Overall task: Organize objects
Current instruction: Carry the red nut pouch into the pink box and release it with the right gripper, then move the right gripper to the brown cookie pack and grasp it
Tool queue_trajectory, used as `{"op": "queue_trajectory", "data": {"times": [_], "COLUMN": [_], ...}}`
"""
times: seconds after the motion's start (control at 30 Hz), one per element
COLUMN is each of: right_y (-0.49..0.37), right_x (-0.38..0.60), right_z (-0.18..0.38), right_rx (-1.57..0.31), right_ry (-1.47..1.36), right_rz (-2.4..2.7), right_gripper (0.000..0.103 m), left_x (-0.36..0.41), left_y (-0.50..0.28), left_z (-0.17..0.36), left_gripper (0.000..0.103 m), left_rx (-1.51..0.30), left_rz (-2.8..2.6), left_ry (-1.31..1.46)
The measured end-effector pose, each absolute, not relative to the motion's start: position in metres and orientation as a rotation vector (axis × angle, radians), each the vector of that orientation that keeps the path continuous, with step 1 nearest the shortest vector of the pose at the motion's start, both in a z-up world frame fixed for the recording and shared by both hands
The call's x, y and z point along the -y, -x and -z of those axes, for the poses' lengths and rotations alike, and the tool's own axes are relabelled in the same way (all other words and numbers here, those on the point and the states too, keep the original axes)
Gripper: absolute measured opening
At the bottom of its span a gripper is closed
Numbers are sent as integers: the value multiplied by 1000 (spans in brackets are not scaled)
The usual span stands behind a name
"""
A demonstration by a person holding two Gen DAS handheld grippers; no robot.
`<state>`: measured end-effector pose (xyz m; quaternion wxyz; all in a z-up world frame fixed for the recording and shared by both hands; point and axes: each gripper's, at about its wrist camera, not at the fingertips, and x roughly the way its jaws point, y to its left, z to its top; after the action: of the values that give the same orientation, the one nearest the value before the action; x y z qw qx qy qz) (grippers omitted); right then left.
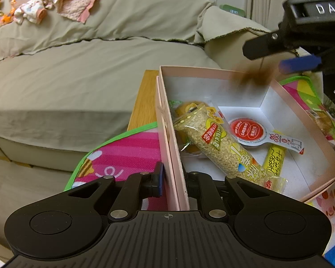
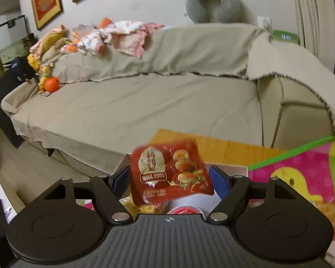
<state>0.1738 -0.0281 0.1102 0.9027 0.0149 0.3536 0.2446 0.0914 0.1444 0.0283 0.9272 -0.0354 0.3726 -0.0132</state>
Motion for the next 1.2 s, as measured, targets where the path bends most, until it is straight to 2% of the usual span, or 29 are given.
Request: {"op": "queue_trajectory", "data": {"times": [0.33, 0.47, 0.93, 1.2], "right_y": [-157, -149, -143, -128], "right_x": [98, 135, 239, 259], "right_z": [-117, -113, -30, -14], "right_rx": [-702, -678, -823, -842], "right_ry": [-83, -45, -11, -45], "right_rz": [-444, -357, -91, -121], "right_gripper": [78, 82, 82, 84], "left_x": [-144, -144, -146, -145], "left_y": [-91, -91, -90, -91], "left_z": [-28, -28, -28, -28], "left_gripper": [14, 14, 14, 14], "left_rx": [-761, -761, -765, -765], "left_rz": [29, 28, 26, 26], "left_ry": [81, 81, 78, 79]}}
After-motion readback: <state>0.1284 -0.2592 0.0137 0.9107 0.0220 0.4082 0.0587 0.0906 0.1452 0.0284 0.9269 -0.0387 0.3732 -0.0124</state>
